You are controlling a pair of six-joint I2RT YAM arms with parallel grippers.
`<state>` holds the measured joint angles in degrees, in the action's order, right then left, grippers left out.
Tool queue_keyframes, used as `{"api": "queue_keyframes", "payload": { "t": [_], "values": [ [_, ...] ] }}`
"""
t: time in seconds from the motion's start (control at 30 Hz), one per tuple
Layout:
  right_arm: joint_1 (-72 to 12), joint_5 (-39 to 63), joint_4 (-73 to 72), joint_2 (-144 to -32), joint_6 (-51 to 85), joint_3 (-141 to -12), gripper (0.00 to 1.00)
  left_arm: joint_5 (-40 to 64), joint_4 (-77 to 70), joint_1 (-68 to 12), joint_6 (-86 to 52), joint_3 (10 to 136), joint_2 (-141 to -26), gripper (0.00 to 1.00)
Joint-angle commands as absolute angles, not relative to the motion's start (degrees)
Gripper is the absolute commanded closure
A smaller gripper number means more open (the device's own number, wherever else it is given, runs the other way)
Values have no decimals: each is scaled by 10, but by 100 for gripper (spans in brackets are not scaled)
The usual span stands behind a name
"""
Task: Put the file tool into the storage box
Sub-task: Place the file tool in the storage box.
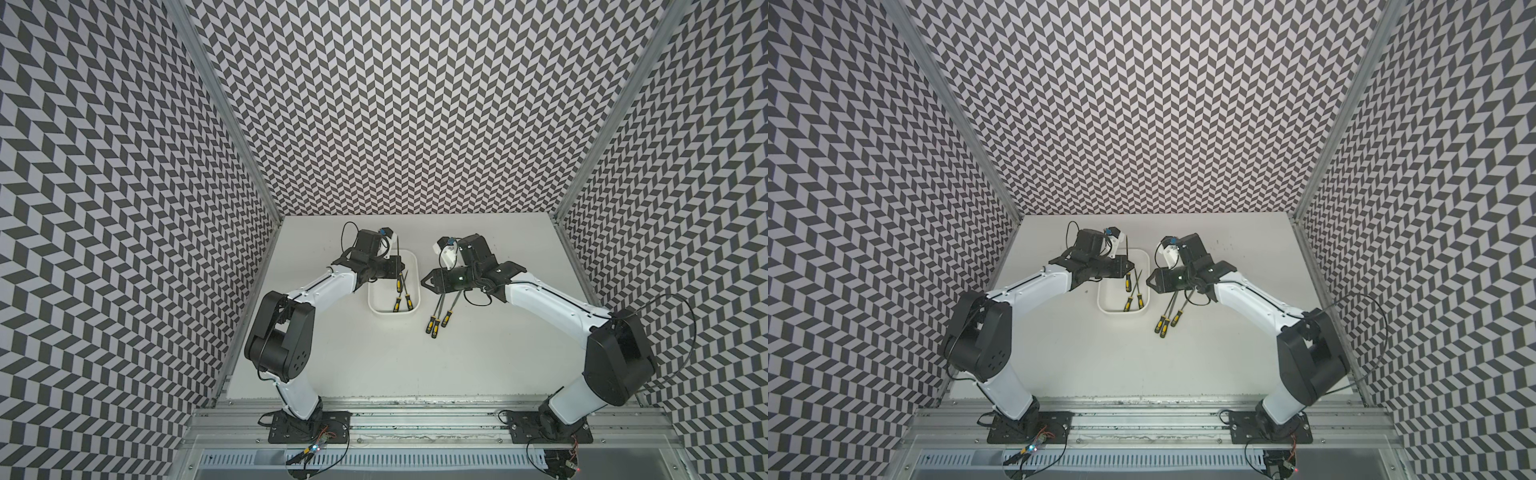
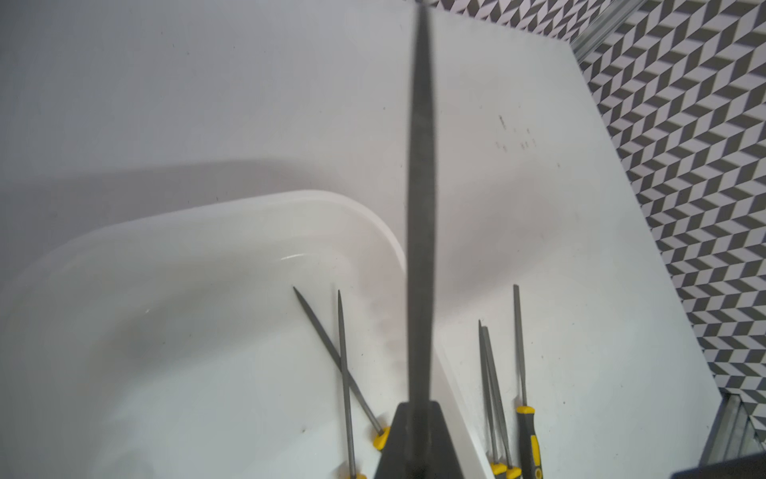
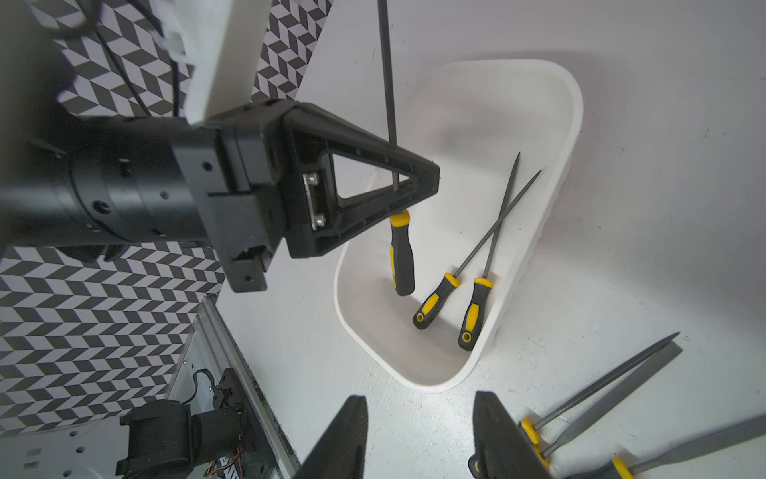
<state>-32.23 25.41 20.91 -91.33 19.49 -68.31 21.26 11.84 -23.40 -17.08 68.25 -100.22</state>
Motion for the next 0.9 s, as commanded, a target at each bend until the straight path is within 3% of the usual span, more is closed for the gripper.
{"api": "queue_keyframes", "payload": {
  "t": [0.0, 0.87],
  "values": [
    [-323, 244, 192, -904, 196, -696, 54, 188, 163, -238, -144, 678, -1037, 100],
    [-316, 247, 199, -912, 197, -691, 54, 121, 258, -248, -116, 728, -1060, 100]
  ]
}}
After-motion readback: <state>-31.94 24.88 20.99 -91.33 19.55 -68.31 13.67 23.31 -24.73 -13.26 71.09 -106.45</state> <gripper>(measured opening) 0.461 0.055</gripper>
